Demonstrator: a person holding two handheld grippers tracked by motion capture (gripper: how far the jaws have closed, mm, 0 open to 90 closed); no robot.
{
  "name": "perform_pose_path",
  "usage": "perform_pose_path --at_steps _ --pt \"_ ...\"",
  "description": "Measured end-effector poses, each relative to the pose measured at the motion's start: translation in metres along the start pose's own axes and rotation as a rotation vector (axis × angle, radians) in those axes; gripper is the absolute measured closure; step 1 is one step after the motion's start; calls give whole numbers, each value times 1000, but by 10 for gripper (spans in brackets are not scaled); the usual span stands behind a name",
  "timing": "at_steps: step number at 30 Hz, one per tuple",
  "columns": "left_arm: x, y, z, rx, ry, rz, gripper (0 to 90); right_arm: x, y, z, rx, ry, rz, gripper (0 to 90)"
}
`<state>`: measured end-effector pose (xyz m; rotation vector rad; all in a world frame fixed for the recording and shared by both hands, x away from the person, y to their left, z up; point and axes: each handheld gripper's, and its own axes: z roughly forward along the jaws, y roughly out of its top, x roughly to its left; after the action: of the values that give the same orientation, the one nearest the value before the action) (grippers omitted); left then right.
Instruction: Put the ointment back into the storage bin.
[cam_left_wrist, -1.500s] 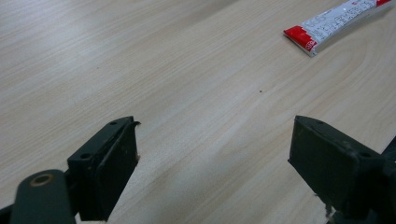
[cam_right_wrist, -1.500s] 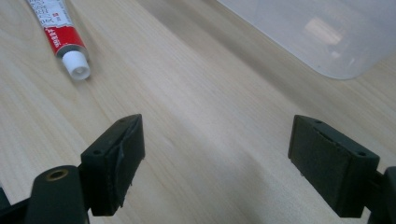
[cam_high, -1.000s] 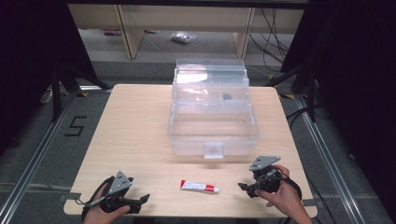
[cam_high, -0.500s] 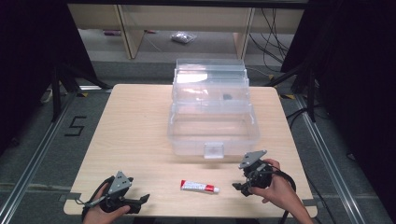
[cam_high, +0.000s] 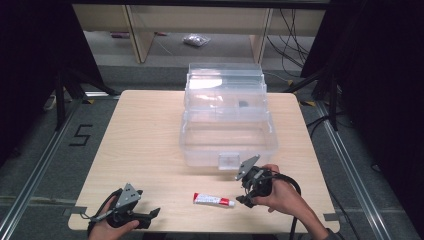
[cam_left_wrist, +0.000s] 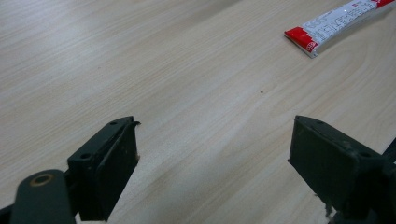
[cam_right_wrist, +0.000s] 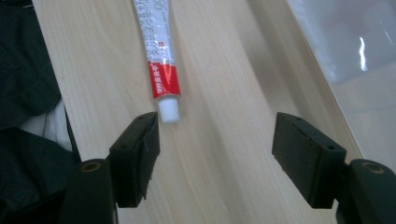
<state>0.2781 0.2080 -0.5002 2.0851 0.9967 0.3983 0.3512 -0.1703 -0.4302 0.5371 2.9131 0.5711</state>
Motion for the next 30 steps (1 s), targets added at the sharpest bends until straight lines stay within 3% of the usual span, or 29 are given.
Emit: perform_pose_path --at_steps 1,2,4,5,6,11,12,13,16,19,20,23,24,26,29,30 --pt "0 0 0 0 0 0 149 0 0 0 0 0 0 351" --pt "1 0 -1 23 8 21 149 4 9 4 8 8 -37 385" --pt "1 1 -1 22 11 23 149 9 16 7 35 26 -36 396" --pt "1 1 -1 22 11 23 149 9 16 7 35 26 -36 396" --pt "0 0 0 3 0 3 149 10 23 11 54 37 -76 413" --pt "1 0 -1 4 0 6 149 14 35 22 95 56 -111 454" --pt "1 0 -1 13 2 8 149 14 35 22 95 56 -111 454" --pt "1 0 -1 12 1 8 149 17 39 25 137 30 -104 471" --pt "1 0 -1 5 -1 7 149 20 43 30 157 32 -117 495" --pt "1 0 -2 11 5 8 149 18 47 38 174 31 -181 515" --pt "1 0 -2 10 3 9 149 20 48 40 186 33 -157 524" --pt "1 1 -2 13 11 12 149 22 51 43 208 41 -157 547" --pt "1 0 -2 16 12 11 149 21 53 46 207 44 -204 550" --pt "2 1 -2 17 11 16 149 24 54 47 236 44 -171 562" --pt "1 0 -2 11 10 7 149 22 55 52 232 61 -225 577" --pt "1 1 -3 17 6 15 149 23 56 53 237 54 -201 578"
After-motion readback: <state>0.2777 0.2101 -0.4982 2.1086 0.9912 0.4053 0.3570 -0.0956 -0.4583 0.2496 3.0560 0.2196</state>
